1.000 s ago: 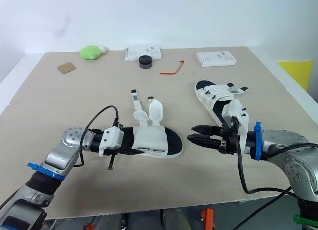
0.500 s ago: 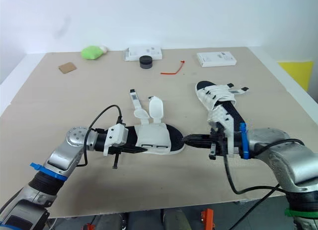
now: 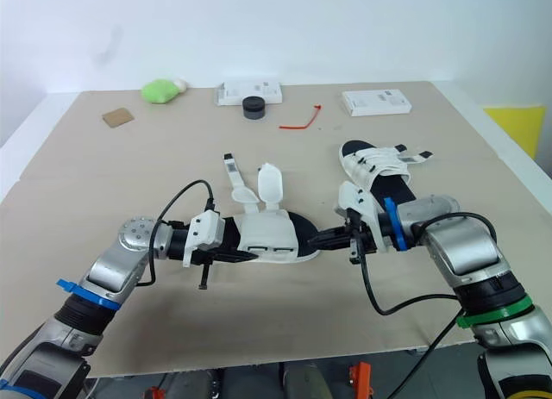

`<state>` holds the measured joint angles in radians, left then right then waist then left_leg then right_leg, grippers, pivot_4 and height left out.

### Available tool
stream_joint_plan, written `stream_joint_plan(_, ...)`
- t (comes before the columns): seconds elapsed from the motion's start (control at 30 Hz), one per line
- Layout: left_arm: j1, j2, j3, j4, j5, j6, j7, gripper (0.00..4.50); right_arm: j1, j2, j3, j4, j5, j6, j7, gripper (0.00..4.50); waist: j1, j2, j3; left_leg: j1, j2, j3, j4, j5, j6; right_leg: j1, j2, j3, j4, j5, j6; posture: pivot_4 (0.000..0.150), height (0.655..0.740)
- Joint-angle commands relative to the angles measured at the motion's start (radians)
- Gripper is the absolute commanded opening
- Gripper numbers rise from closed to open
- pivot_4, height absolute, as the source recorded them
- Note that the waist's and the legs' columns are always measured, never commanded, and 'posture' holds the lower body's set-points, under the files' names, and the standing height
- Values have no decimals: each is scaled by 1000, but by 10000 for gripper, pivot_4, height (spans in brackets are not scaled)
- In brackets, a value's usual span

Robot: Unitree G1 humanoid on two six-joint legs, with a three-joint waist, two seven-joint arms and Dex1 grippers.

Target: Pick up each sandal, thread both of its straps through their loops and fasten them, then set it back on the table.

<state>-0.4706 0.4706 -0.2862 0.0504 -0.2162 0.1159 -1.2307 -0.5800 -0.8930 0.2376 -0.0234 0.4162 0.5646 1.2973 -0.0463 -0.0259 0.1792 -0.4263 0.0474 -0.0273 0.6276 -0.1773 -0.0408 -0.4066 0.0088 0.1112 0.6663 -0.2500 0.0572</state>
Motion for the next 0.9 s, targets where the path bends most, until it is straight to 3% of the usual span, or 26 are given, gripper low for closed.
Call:
stream_joint_plan(0.03,10,13,8,-45,-26,-3,-19,0,-54,11,12,48,-40,-44,58,123,0,0,0,0,0,0,0,0,0,0,0,0,0,0,0,1500,7400)
stream_joint_plan(0.67,-4,4,2,-42,-20,15,-9,0,-146,197,82,178,-177,-110,97,123,0,0,0,0,0,0,0,0,0,0,0,0,1,-1,-1,1500,7400)
stream_joint_plan(0.9,4,14,1,-53,-26,23,-25,0,-140,233,69,159,-159,-84,111,123,-1,0,0,0,0,0,0,0,0,0,1,0,2,-1,-1,1500,7400)
